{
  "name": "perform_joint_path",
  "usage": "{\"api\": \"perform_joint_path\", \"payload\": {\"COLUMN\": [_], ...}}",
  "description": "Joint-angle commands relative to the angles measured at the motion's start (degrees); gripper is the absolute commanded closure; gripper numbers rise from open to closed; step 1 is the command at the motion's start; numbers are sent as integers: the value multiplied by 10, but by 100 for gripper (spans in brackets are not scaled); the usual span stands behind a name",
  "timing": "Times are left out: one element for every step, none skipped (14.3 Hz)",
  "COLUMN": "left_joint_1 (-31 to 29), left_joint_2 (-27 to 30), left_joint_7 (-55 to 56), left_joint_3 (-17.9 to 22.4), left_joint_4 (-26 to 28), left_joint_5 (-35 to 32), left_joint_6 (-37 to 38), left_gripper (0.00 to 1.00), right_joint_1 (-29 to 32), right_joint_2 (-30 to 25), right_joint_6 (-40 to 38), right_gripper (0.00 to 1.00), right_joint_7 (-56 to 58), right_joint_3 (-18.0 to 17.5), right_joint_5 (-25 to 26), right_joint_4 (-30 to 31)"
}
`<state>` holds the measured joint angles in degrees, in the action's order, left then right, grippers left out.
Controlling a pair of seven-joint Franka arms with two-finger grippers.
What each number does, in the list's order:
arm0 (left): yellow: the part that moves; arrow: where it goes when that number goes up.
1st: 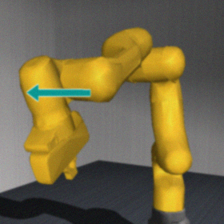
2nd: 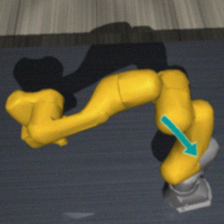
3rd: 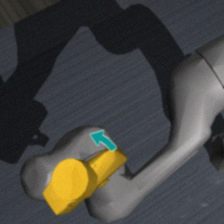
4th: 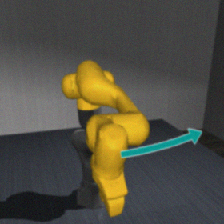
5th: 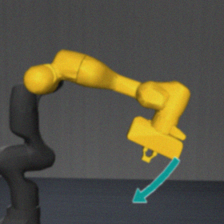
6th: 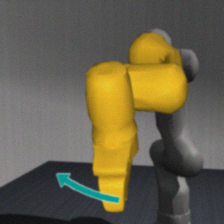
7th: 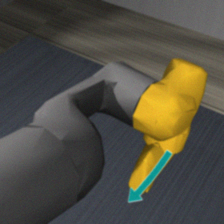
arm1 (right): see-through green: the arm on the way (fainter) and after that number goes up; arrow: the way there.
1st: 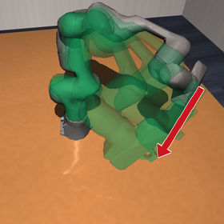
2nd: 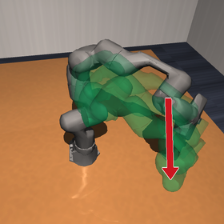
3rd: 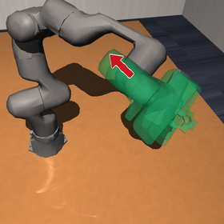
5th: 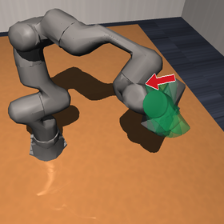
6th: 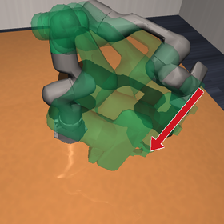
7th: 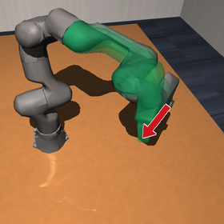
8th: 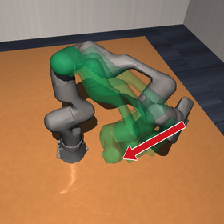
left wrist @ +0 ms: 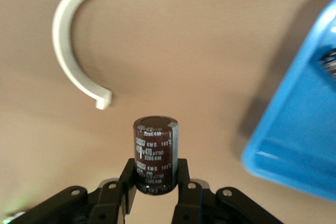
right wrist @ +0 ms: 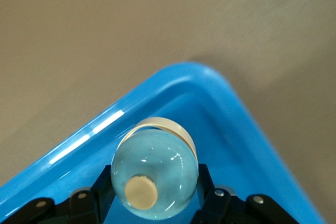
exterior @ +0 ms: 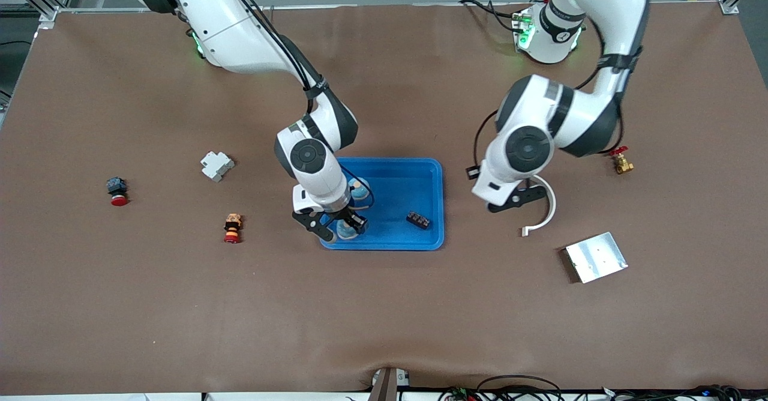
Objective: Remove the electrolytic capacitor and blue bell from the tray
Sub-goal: 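Lift the capacitor with the left gripper while the right gripper carries the bell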
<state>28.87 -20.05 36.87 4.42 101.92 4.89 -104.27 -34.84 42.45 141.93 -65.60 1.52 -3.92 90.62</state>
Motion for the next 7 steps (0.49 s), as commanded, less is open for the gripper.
{"api": "perform_joint_path", "payload": {"left_joint_1": [-36, -49, -58, -70, -82, -96, -111], "left_joint_2": [69, 75, 75, 71, 69, 69, 69], "left_joint_7": [-62, -77, -95, -113, -134, -167, -193], "left_joint_3": [-4, -4, -4, -5, -6, -5, -6], "left_joint_4": [91, 104, 109, 110, 118, 136, 151], "left_joint_5": [-11, -13, -29, -49, -52, -53, -53], "left_joint_6": [-50, -68, -75, -80, -94, -123, -149], "left_gripper": [99, 99, 98, 97, 96, 96, 96], "right_joint_1": [41, 52, 64, 74, 83, 96, 110], "right_joint_2": [-55, -73, -89, -103, -118, -136, -149], "right_joint_6": [-81, -109, -137, -161, -178, -197, -208], "right_gripper": [100, 100, 100, 100, 100, 100, 100], "right_joint_7": [60, 84, 102, 117, 134, 155, 172], "right_joint_3": [-8, -8, -8, -7, -7, -7, -8], "right_joint_5": [9, 8, 8, 8, 8, 8, 8], "right_joint_4": [8, 10, 10, 11, 14, 17, 19]}}
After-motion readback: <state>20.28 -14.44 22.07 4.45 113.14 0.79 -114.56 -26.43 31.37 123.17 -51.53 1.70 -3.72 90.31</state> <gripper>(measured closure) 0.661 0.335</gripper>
